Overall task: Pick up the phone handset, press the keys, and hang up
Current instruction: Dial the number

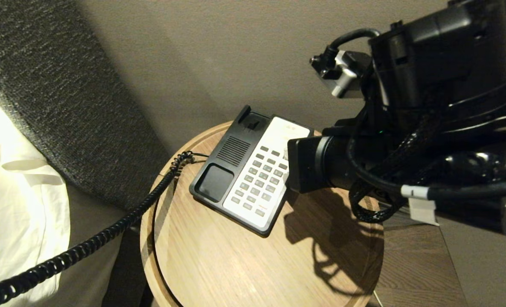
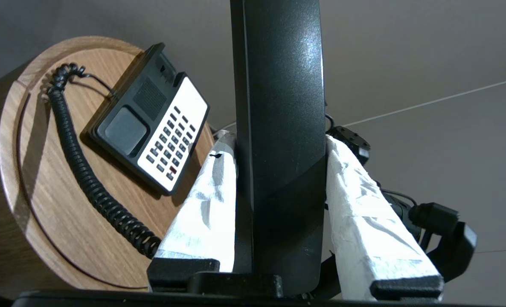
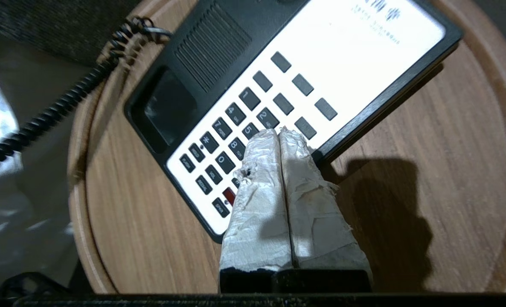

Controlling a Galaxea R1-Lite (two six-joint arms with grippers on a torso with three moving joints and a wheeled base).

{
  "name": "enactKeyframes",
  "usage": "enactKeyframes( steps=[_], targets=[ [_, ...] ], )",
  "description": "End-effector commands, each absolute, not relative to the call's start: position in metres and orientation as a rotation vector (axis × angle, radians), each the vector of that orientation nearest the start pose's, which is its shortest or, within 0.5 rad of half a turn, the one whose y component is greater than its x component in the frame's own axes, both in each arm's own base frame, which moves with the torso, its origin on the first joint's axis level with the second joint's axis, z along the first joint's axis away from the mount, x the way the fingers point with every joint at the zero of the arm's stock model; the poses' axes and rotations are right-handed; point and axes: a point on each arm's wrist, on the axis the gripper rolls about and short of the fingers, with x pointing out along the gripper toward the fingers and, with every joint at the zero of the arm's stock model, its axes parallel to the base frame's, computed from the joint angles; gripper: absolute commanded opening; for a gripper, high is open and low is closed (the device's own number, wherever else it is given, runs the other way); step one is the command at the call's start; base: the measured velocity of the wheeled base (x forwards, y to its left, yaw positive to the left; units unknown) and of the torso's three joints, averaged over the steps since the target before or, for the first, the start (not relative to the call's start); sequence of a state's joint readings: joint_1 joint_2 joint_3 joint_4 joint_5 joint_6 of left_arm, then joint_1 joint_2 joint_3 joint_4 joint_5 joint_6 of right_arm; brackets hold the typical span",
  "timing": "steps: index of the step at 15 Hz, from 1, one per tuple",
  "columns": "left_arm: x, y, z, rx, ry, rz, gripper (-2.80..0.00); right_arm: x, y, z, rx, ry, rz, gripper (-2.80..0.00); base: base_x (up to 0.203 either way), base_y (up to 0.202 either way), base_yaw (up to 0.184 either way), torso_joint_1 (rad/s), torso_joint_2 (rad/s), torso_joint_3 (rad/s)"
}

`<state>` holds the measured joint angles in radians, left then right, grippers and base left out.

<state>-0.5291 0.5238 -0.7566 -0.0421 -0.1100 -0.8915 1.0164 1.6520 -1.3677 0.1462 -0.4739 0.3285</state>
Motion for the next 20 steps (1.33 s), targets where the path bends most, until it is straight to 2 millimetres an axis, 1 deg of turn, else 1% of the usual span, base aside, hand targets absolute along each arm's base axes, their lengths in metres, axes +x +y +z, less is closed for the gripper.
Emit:
enactKeyframes(
  steps=[1, 9, 16, 20],
  targets=[
    [-0.009, 0.002, 0.290, -0.918, 0.032, -0.718, -2.80, 0.173, 0.264, 0.268, -0.008, 0.427, 0.462, -2.80, 0.000, 0.000, 0.000, 0.000, 0.00, 0.000],
    [-0.010, 0.003, 0.284, -0.912, 0.048, -0.733, -2.80, 0.178, 0.272, 0.253, -0.042, 0.457, 0.443, -2.80, 0.000, 0.000, 0.000, 0.000, 0.00, 0.000],
    [-0.012, 0.004, 0.283, -0.912, 0.044, -0.737, -2.80, 0.181, 0.273, 0.249, -0.025, 0.462, 0.403, -2.80, 0.000, 0.000, 0.000, 0.000, 0.00, 0.000],
    [-0.013, 0.004, 0.282, -0.912, 0.042, -0.740, -2.80, 0.186, 0.274, 0.244, -0.015, 0.467, 0.367, -2.80, 0.000, 0.000, 0.000, 0.000, 0.00, 0.000]
  ],
)
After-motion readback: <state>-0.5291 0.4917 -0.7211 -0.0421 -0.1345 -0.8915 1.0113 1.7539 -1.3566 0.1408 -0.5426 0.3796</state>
